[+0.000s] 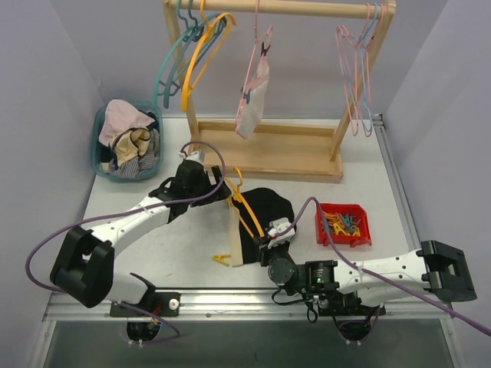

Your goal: Remove the underwear clipped to the hanger

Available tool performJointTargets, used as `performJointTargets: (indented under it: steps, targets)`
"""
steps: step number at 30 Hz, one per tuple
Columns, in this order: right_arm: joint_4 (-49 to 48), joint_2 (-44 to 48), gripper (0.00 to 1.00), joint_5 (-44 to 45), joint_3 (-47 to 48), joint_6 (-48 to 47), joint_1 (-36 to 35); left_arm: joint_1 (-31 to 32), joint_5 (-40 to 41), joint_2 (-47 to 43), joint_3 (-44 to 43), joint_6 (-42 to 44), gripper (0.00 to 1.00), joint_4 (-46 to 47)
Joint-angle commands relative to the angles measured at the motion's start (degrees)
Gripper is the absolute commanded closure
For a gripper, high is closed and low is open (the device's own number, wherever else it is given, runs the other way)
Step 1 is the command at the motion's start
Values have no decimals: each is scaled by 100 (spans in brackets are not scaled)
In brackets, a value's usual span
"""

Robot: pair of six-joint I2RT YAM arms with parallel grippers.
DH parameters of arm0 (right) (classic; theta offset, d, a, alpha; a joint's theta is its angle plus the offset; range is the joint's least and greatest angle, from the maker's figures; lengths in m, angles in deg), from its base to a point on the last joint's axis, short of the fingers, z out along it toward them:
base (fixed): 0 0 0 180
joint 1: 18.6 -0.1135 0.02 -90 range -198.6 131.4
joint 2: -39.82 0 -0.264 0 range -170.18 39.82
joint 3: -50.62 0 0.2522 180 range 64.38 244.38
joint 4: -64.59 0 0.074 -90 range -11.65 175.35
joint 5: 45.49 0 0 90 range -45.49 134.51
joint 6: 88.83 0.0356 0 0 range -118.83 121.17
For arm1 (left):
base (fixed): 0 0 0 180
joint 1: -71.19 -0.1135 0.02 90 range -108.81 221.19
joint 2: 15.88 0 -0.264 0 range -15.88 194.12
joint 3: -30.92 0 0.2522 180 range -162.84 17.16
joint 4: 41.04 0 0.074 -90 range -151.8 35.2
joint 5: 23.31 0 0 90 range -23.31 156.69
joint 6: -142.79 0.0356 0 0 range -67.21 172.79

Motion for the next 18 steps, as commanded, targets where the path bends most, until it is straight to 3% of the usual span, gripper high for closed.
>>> performJointTargets:
  steps: [1,11,18]
  targets:
    - [-215,119,100,134,148,-45,11,-4,243,329,-209,173,6,310]
    - [-145,410,100,239,78,16,11,-75,357,893,-306,146,3,583]
    - [-13,647,100,485,34,112,19,-145,358,849,221,-47,0,793]
